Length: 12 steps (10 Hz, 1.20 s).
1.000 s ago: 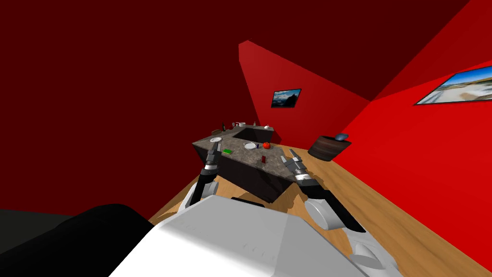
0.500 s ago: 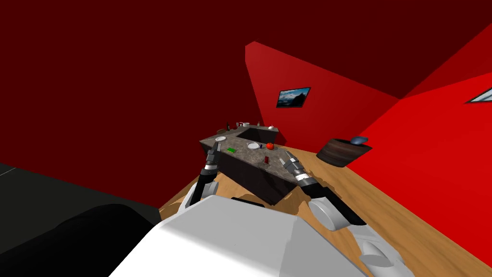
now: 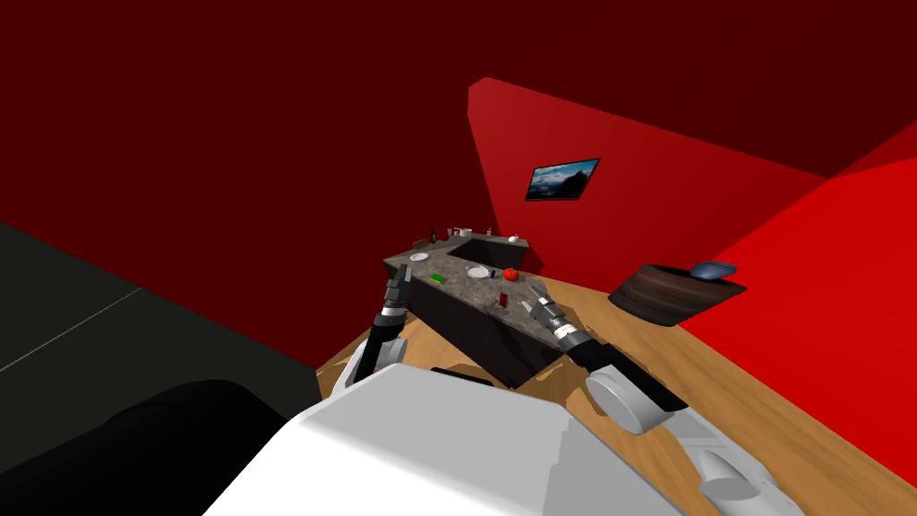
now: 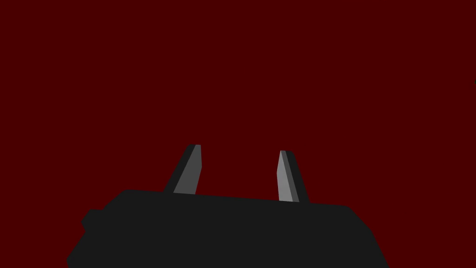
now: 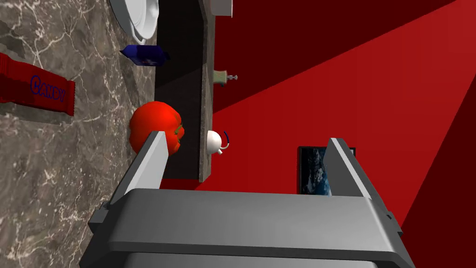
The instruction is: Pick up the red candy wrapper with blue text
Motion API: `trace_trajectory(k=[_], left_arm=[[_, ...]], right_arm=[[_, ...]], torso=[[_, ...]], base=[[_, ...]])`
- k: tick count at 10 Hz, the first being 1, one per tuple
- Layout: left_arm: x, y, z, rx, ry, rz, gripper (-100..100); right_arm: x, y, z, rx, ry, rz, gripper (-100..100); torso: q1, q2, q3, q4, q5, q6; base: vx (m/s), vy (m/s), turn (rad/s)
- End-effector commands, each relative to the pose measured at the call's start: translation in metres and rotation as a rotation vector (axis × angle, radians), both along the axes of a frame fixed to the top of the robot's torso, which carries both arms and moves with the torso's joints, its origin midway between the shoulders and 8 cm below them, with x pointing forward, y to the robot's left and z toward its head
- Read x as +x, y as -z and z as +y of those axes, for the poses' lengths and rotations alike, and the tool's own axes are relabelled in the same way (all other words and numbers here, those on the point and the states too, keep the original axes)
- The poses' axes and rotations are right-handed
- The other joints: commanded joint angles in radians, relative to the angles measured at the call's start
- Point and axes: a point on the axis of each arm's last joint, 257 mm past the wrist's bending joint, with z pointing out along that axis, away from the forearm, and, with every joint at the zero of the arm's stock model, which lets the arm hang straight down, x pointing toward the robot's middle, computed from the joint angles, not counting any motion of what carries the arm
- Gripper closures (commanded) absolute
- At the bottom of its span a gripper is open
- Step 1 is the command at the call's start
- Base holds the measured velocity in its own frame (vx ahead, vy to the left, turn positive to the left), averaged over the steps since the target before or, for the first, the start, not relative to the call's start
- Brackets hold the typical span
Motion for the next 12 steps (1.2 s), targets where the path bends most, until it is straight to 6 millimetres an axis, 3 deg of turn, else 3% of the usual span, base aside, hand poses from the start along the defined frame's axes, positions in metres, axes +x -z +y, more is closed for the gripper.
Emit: trace_trajectory(k=[1, 4, 5, 6, 7, 8, 11, 12], left_arm=[[0.000, 0.000, 0.000, 0.000, 0.000, 0.000, 0], [0.000, 0.000, 0.000, 0.000, 0.000, 0.000, 0], [0.000, 0.000, 0.000, 0.000, 0.000, 0.000, 0], [0.000, 0.000, 0.000, 0.000, 0.000, 0.000, 0], [0.000, 0.000, 0.000, 0.000, 0.000, 0.000, 0], [0.000, 0.000, 0.000, 0.000, 0.000, 0.000, 0], [0.000, 0.000, 0.000, 0.000, 0.000, 0.000, 0], [0.000, 0.000, 0.000, 0.000, 0.000, 0.000, 0]], right_arm=[[-0.001, 0.019, -0.006, -0.026, -0.009, 0.065, -100], [-0.003, 0.035, -0.013, -0.089, -0.028, 0.129, -100], [-0.007, 0.052, -0.019, -0.103, -0.028, 0.188, -100], [-0.007, 0.051, -0.021, -0.131, -0.037, 0.192, -100], [-0.012, 0.068, -0.029, -0.152, -0.037, 0.251, -100], [-0.012, 0.068, -0.031, -0.175, -0.044, 0.255, -100], [-0.027, 0.101, -0.051, -0.256, -0.052, 0.382, -100], [-0.027, 0.101, -0.053, -0.269, -0.055, 0.384, -100]], torso=[[0.000, 0.000, 0.000, 0.000, 0.000, 0.000], [0.000, -0.001, 0.000, 0.000, 0.000, -0.001], [0.000, -0.001, 0.000, 0.000, 0.000, 0.000], [0.001, -0.001, -0.001, 0.000, 0.000, 0.000], [0.000, -0.001, -0.001, 0.000, 0.000, 0.000], [0.001, -0.002, -0.001, 0.000, 0.000, -0.001], [0.001, -0.002, -0.001, 0.000, 0.000, 0.000], [0.001, -0.002, -0.001, 0.000, 0.000, 0.000]], base=[[-0.008, 0.007, 0.218], [-0.003, 0.004, 0.143], [0.003, 0.010, 0.227], [0.006, 0.004, 0.095], [0.013, 0.011, 0.212], [0.014, 0.007, 0.114], [0.021, 0.009, 0.165], [0.022, 0.010, 0.106]])
